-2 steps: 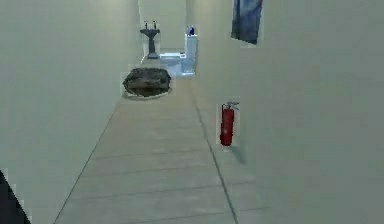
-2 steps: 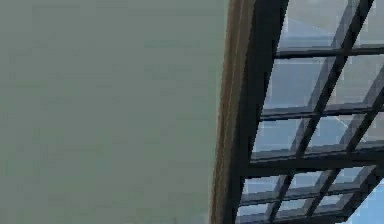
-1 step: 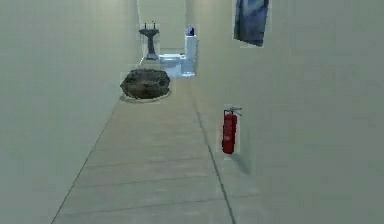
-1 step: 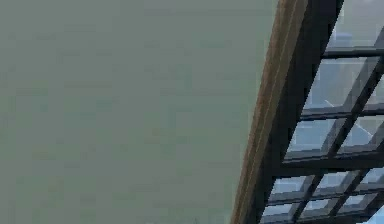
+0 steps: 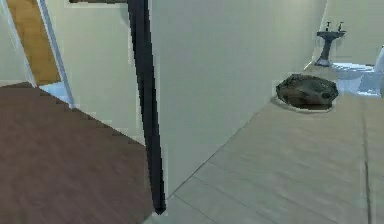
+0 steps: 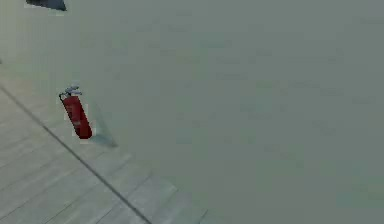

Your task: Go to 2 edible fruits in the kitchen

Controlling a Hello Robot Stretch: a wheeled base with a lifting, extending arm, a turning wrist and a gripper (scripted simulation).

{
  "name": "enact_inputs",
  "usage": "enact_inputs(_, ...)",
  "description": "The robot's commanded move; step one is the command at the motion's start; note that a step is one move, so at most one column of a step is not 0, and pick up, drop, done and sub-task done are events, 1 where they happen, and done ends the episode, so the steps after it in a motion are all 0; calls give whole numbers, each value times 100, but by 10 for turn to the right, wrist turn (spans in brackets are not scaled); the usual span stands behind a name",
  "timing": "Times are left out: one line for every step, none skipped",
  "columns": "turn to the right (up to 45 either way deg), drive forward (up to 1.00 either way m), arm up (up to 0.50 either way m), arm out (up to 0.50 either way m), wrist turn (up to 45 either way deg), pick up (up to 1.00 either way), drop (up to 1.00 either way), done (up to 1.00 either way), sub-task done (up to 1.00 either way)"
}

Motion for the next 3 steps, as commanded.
enact_inputs(-300, 0, 0, 0, 0, 0, 0, 0, 0)
enact_inputs(0, 80, 0, 0, 0, 0, 0, 0, 0)
enact_inputs(-90, 0, 0, 0, 0, 0, 0, 0, 0)
